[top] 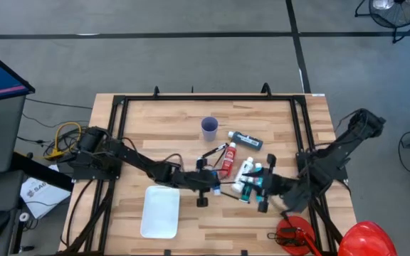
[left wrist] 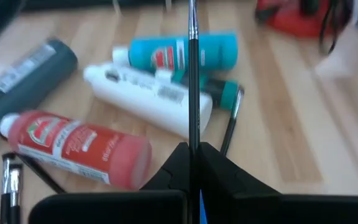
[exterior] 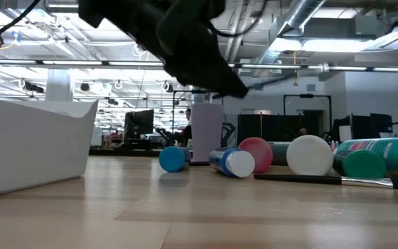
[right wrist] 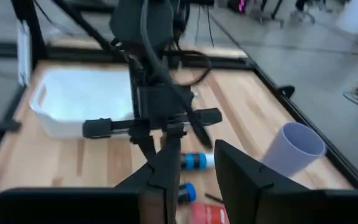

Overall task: Pick & Place Paint Supplies
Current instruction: Put the silver paint brush into the violet cup

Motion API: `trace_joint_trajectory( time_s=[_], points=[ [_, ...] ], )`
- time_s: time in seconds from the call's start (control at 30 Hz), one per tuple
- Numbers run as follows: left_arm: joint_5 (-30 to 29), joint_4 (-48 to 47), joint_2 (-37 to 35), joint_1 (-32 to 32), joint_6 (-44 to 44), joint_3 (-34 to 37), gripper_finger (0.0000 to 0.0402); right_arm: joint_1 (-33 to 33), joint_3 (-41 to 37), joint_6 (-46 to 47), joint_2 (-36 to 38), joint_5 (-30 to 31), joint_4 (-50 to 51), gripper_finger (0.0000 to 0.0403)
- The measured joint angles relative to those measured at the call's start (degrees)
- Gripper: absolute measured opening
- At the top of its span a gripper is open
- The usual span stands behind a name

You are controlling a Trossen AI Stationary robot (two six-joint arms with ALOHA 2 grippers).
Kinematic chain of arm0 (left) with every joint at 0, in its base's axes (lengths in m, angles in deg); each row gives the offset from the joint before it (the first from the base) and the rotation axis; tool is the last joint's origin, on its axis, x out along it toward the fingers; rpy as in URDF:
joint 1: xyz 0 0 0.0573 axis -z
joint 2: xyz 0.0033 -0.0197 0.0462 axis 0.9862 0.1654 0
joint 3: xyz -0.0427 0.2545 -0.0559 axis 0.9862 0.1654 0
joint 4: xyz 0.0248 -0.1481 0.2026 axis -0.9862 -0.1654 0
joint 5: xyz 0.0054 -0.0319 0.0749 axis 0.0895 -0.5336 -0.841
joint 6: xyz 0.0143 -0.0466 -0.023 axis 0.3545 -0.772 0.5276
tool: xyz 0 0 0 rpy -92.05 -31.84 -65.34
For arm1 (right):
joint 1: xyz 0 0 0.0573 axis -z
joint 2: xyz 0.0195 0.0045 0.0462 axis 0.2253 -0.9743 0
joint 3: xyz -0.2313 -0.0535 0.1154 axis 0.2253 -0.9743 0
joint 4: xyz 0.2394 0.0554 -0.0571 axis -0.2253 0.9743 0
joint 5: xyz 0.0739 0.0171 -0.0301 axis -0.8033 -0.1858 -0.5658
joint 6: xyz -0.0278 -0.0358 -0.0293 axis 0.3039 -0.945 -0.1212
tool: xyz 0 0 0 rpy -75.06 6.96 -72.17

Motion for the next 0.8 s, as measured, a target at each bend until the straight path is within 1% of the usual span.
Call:
trace_joint_trajectory(
  time_s=[0.1,0.23,0.37,0.43,0.5,0.57,0.63,0.73,0.8],
  points=[
    [0.02,11.90,-4.93,-0.63,-0.79,8.12,0.0004,-0.64,-6.80,-4.85,3.88,0.03,-11.91,0.0090],
    [0.61,33.20,-11.73,-0.91,-1.86,20.06,0.0004,-0.78,-12.90,-12.68,5.99,0.02,-26.23,0.0090],
    [1.94,53.25,-15.58,-0.09,-1.91,29.62,0.0004,1.73,-15.87,-19.09,5.29,0.01,-38.17,0.0090],
    [2.04,60.57,-15.82,0.41,-1.70,32.13,0.0004,3.98,-16.70,-22.32,3.56,-0.10,-43.91,0.0090],
    [1.87,65.49,-15.31,1.12,0.05,33.68,0.0004,6.78,-17.02,-25.39,0.96,-0.96,-50.26,0.0090],
    [0.88,67.83,-14.55,1.82,1.35,33.78,0.0004,9.66,-17.09,-27.72,-1.89,-4.56,-56.16,0.0090],
    [-0.57,67.49,-13.80,2.01,1.62,33.46,0.0004,12.51,-17.06,-29.48,-4.80,-9.47,-64.74,0.0090],
    [-0.92,67.93,-11.95,2.00,1.71,32.23,0.0004,15.90,-17.05,-31.12,-8.81,-15.38,-77.14,0.0094],
    [-0.95,68.62,-10.89,2.10,1.58,31.15,0.0004,17.83,-17.05,-31.16,-10.85,-18.50,-81.87,0.0099]
  ],
)
